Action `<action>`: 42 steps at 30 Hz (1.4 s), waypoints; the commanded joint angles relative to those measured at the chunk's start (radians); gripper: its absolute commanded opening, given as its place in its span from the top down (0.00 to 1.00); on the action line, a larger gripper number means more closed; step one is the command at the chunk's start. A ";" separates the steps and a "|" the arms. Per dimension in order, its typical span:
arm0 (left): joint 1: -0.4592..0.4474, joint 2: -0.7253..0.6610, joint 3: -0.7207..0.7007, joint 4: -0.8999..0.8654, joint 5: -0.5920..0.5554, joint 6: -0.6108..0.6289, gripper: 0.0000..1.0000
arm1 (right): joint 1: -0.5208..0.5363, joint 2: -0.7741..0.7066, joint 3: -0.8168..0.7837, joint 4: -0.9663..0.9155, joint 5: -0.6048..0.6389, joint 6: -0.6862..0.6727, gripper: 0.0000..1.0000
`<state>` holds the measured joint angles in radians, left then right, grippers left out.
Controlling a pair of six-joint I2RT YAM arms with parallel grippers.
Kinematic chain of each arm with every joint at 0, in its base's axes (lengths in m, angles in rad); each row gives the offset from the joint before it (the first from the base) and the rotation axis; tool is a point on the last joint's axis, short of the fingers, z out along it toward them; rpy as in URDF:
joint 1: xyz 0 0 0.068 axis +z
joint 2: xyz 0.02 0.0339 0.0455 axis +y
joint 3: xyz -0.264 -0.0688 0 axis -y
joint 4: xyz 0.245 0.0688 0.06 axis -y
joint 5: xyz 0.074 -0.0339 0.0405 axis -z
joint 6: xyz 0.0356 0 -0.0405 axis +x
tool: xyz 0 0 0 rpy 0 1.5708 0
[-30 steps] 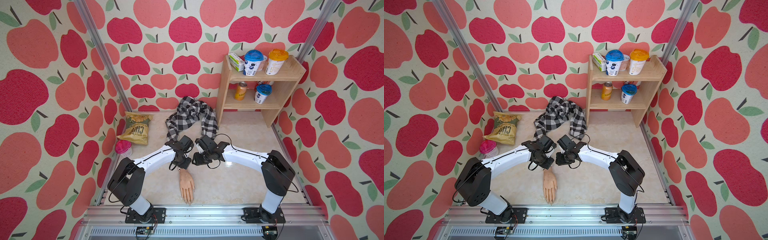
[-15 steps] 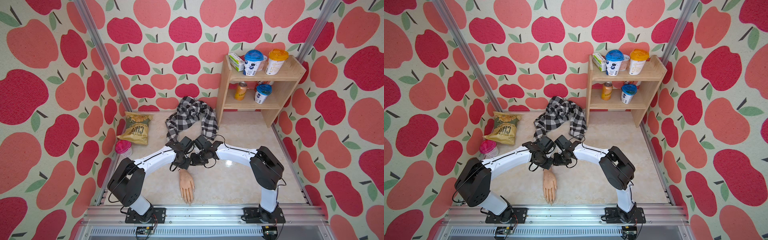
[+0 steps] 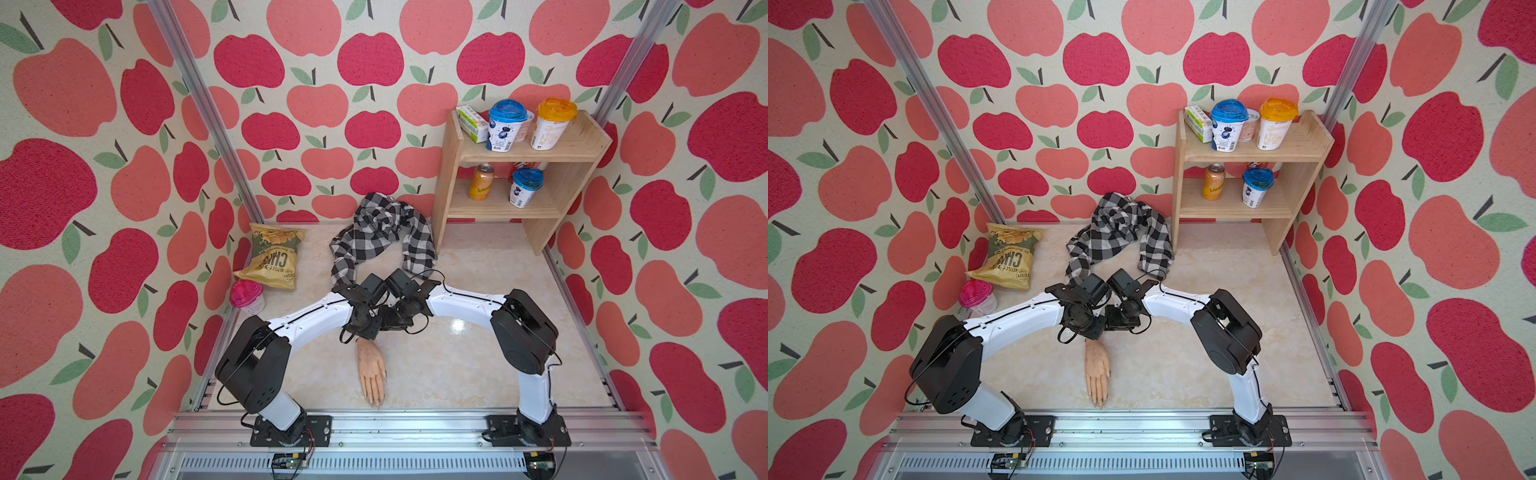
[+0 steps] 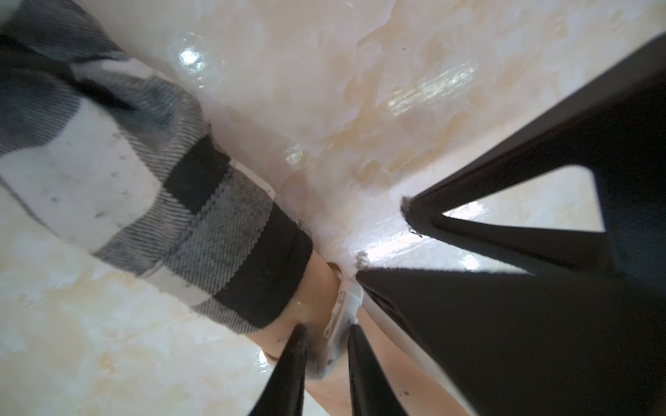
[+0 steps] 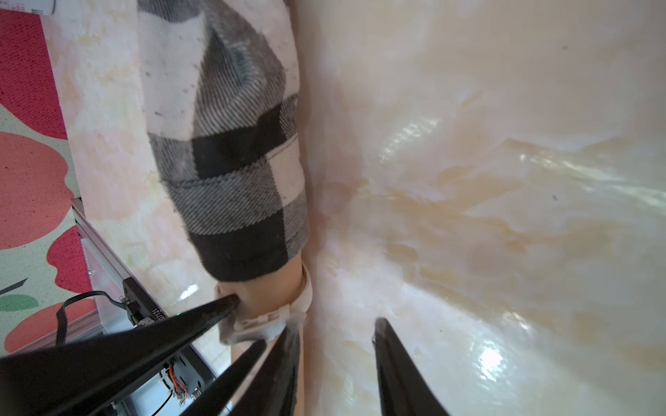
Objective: Take off the watch
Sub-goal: Untie the watch from the hand, then take off the watch from the hand.
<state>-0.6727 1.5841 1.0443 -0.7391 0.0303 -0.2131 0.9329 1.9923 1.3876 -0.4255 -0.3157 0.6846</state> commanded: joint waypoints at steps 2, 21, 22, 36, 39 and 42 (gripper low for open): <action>-0.002 0.034 -0.030 -0.098 -0.016 -0.011 0.71 | 0.021 0.013 0.040 0.018 -0.033 0.009 0.62; 0.011 -0.015 -0.015 -0.200 -0.128 -0.039 0.33 | 0.026 -0.020 0.040 0.008 -0.021 -0.058 0.62; 0.019 -0.025 -0.013 -0.200 -0.121 -0.036 0.33 | 0.026 -0.026 0.035 0.016 -0.022 -0.067 0.62; 0.094 -0.116 -0.022 -0.170 0.021 0.032 0.48 | -0.015 -0.055 0.021 0.001 -0.034 -0.120 0.63; 0.123 -0.145 -0.021 -0.167 0.083 0.052 0.51 | -0.026 -0.065 0.008 0.004 -0.036 -0.125 0.63; 0.122 -0.144 -0.024 -0.164 0.128 0.057 0.50 | -0.035 -0.076 -0.002 0.011 -0.046 -0.131 0.63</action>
<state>-0.5499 1.4441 1.0344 -0.8928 0.0799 -0.1875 0.9058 1.9579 1.4040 -0.4179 -0.3378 0.5816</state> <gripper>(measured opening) 0.501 0.373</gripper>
